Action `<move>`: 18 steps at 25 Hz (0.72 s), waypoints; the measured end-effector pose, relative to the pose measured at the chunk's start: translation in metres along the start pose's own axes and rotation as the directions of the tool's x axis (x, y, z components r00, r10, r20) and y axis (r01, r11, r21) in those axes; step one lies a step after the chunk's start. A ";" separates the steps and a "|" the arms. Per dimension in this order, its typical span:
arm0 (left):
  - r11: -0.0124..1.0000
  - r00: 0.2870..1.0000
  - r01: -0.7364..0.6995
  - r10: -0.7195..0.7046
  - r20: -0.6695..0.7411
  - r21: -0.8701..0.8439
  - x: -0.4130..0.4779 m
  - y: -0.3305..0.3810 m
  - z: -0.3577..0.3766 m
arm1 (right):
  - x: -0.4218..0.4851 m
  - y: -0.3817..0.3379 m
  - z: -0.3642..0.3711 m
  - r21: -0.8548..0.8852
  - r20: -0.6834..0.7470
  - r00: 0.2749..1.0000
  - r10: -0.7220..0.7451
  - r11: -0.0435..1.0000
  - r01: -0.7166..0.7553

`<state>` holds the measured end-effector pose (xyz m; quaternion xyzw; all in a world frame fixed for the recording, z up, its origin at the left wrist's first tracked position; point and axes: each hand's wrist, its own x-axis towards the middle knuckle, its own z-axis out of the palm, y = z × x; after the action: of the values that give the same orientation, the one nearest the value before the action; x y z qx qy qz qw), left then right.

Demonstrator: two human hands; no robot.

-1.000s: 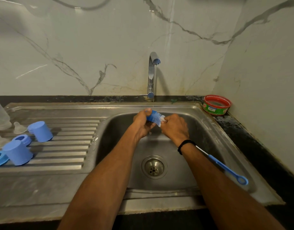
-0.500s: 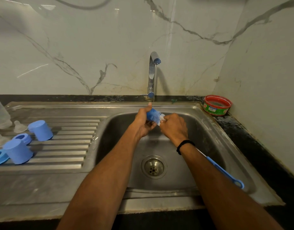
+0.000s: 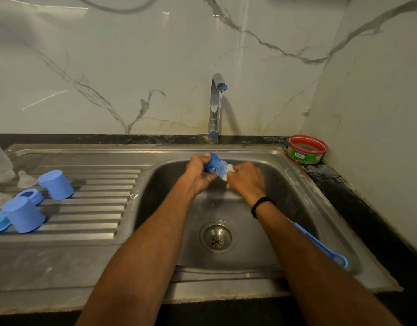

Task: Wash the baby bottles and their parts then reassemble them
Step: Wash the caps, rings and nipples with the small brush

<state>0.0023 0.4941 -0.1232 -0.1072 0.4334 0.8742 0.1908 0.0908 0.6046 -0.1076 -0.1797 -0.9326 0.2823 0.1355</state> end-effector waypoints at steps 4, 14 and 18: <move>0.996 1.000 -0.002 0.004 -0.022 0.087 -0.002 -0.004 0.003 | 0.002 0.003 -0.004 0.054 0.029 0.999 0.013 0.998 -0.014; 0.986 0.994 -0.088 0.096 -0.053 0.141 0.000 -0.013 0.005 | -0.004 -0.009 -0.015 0.117 -0.015 1.000 0.012 0.993 -0.011; 0.978 0.995 -0.098 0.100 0.003 0.182 0.001 -0.008 -0.001 | -0.002 -0.009 -0.018 0.122 -0.005 1.000 0.003 0.992 -0.002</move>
<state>0.0046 0.4982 -0.1298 -0.0703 0.5167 0.8391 0.1547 0.0968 0.6049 -0.0885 -0.1728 -0.9130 0.3385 0.1483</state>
